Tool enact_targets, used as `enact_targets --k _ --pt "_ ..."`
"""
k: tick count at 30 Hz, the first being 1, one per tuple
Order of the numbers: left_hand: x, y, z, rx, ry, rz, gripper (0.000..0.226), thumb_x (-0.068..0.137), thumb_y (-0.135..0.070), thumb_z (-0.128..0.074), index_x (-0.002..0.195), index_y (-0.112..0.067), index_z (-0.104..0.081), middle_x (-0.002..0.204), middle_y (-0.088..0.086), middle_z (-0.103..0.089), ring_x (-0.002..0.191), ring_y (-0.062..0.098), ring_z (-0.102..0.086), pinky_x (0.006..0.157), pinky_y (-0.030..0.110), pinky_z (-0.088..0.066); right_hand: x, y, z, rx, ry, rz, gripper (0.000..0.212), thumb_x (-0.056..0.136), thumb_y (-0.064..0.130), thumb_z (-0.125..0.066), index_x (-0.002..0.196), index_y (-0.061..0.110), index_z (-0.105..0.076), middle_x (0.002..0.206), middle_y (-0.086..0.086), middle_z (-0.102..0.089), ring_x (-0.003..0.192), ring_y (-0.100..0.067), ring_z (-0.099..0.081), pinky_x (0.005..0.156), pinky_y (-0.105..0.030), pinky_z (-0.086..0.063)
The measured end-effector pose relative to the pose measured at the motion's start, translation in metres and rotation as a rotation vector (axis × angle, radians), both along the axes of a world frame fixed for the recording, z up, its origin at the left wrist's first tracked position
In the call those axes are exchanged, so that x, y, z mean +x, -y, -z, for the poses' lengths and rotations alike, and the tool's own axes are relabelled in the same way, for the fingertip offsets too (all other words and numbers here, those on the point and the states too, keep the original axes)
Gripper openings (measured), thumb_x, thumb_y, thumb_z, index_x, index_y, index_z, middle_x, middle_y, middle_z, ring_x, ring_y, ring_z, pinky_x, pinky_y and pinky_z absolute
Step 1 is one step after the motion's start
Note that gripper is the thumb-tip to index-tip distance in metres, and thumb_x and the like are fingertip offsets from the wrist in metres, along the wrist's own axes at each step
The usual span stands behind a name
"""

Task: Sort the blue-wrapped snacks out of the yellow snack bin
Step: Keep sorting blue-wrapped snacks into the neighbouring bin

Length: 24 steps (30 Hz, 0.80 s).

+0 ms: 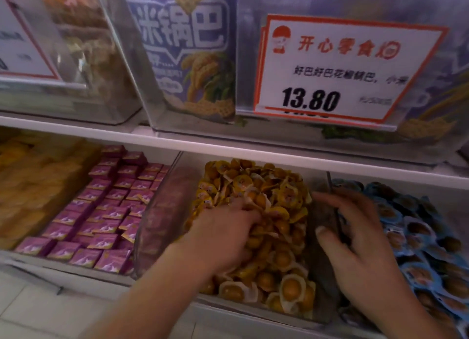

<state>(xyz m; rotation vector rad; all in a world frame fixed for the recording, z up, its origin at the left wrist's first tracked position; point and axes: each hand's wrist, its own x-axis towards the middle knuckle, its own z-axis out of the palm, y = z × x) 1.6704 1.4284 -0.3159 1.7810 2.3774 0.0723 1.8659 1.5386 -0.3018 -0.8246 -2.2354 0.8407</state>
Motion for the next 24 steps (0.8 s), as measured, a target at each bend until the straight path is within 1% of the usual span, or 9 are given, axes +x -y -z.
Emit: enact_targets --k 4,8,10,12,14,16,18,20,24 --pt "-0.048 0.010 -0.001 0.058 -0.046 -0.157 0.057 0.074 -0.050 -0.071 0.126 -0.035 -0.053 0.122 -0.004 -0.052 0.114 0.024 -0.056 0.086 0.035 -0.050 0.006 -0.001 0.003 -0.003 -0.003 -0.010 0.038 0.090 0.028 -0.062 0.126 0.039 -0.058 0.135 0.017 -0.035 0.120 0.022 -0.033 0.098 -0.010 -0.032" --pt "-0.046 0.009 0.004 0.218 -0.112 -0.211 0.055 0.083 -0.026 -0.066 0.135 -0.029 -0.049 0.135 0.007 -0.047 0.112 0.035 -0.057 0.092 0.044 -0.050 0.008 0.000 0.002 -0.023 0.017 -0.035 0.039 0.089 0.035 -0.056 0.127 0.044 -0.055 0.134 0.024 -0.031 0.118 0.027 -0.030 0.090 0.005 -0.028" --pt "-0.040 0.012 0.000 0.335 -0.136 -0.209 0.055 0.085 -0.025 -0.064 0.138 -0.025 -0.048 0.140 0.011 -0.045 0.110 0.038 -0.058 0.091 0.047 -0.051 0.007 0.001 0.003 -0.019 -0.001 -0.042 0.039 0.090 0.031 -0.057 0.127 0.043 -0.055 0.134 0.023 -0.032 0.117 0.028 -0.030 0.089 0.007 -0.024" --pt "-0.031 0.016 -0.010 0.391 -0.099 -0.127 0.056 0.083 -0.033 -0.064 0.138 -0.031 -0.050 0.137 0.005 -0.050 0.111 0.031 -0.059 0.092 0.043 -0.051 0.006 0.002 0.003 -0.017 -0.021 -0.044 0.037 0.089 0.034 -0.055 0.125 0.043 -0.056 0.133 0.021 -0.034 0.118 0.027 -0.031 0.090 0.007 -0.023" --pt "-0.013 0.019 -0.019 0.310 0.179 0.001 0.042 0.082 -0.041 -0.063 0.124 -0.039 -0.061 0.118 -0.010 -0.062 0.104 0.015 -0.063 0.085 0.031 -0.053 0.005 0.002 0.004 -0.029 -0.045 -0.044 0.042 0.082 0.034 -0.053 0.123 0.045 -0.056 0.134 0.018 -0.035 0.119 0.025 -0.033 0.092 0.006 -0.024" --pt "0.008 0.017 -0.023 -0.018 0.630 0.107 0.026 0.085 -0.045 -0.064 0.110 -0.037 -0.068 0.100 -0.015 -0.070 0.093 0.005 -0.067 0.081 0.023 -0.055 0.004 0.002 0.003 -0.039 -0.055 -0.044 0.042 0.081 0.033 -0.053 0.121 0.047 -0.055 0.133 0.015 -0.037 0.119 0.023 -0.034 0.092 0.005 -0.025" --pt "0.024 0.012 -0.017 -0.269 0.765 0.202 0.024 0.089 -0.046 -0.066 0.110 -0.033 -0.069 0.100 -0.011 -0.071 0.093 0.005 -0.067 0.085 0.025 -0.055 0.003 0.002 0.003 -0.030 -0.065 -0.041 0.042 0.081 0.031 -0.054 0.120 0.046 -0.055 0.132 0.013 -0.038 0.118 0.023 -0.034 0.092 0.006 -0.025" --pt "0.030 0.003 -0.004 -0.292 0.642 0.219 0.029 0.087 -0.052 -0.067 0.110 -0.035 -0.063 0.106 -0.010 -0.062 0.100 0.014 -0.061 0.086 0.027 -0.051 0.002 0.002 0.003 -0.028 -0.064 -0.040 0.043 0.081 0.030 -0.054 0.122 0.043 -0.056 0.131 0.012 -0.038 0.119 0.023 -0.033 0.092 0.005 -0.024" --pt "0.013 -0.013 0.009 -0.288 0.143 0.284 0.085 0.067 -0.074 -0.069 0.139 -0.052 -0.030 0.137 -0.007 -0.028 0.128 0.024 -0.033 0.108 0.045 -0.030 0.003 0.001 0.004 -0.049 -0.040 -0.039 0.043 0.082 0.034 -0.053 0.124 0.039 -0.057 0.132 0.013 -0.036 0.121 0.019 -0.034 0.094 0.004 -0.026"
